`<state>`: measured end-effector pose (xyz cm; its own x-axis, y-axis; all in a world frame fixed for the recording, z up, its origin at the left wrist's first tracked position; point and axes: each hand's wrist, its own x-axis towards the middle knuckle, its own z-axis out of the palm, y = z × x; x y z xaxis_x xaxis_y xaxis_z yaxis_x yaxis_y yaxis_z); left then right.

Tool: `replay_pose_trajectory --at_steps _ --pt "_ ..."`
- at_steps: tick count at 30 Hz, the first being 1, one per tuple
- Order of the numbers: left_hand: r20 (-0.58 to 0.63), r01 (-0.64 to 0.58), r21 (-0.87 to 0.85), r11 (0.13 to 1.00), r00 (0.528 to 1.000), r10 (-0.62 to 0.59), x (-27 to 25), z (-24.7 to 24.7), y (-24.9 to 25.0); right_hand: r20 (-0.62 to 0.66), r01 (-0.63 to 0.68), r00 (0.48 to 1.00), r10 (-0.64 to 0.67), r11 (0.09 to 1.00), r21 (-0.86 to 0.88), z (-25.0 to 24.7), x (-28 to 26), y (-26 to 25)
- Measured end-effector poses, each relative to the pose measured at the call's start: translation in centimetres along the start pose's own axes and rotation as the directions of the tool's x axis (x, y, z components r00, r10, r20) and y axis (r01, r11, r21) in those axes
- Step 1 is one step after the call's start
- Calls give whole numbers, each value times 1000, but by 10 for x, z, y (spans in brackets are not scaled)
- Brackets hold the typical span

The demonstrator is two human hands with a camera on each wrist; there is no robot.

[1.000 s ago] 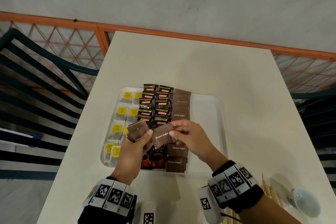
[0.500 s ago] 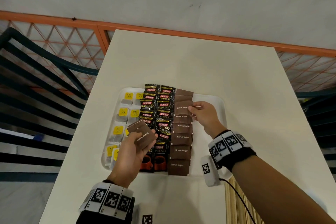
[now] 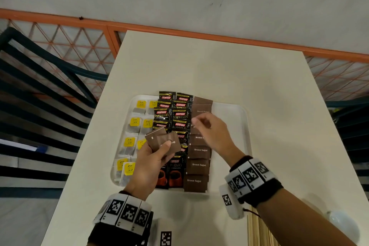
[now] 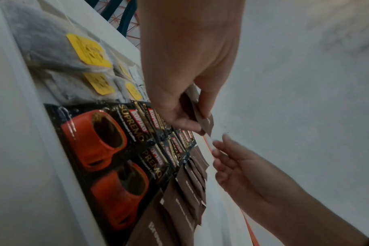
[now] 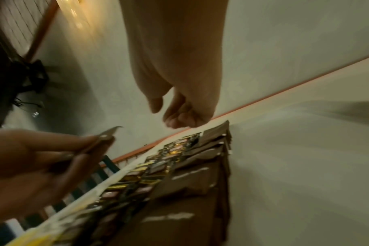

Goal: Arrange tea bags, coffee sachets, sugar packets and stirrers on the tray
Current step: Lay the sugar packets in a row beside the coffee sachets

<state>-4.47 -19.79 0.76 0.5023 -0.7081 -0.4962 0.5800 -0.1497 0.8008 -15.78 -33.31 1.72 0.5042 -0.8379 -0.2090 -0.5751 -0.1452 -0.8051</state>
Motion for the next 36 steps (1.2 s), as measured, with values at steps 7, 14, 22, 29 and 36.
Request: replay_pose_trajectory --at_steps 7,14,22,29,36 --pt "-57 -4 79 997 998 9 6 2 -1 366 -76 930 -18 967 241 11 -22 -9" --pt "-51 139 -139 980 988 -148 5 4 7 192 26 977 -92 948 318 7 -17 -5" --pt "0 -38 -90 995 999 38 9 2 6 179 62 974 -141 921 385 3 -24 -5" --pt "-73 -68 -115 991 996 60 11 4 11 297 -92 954 -45 897 432 1 -19 -3" --pt "-143 21 8 1000 989 -19 13 1 13 -38 -210 963 265 835 509 -13 20 13"
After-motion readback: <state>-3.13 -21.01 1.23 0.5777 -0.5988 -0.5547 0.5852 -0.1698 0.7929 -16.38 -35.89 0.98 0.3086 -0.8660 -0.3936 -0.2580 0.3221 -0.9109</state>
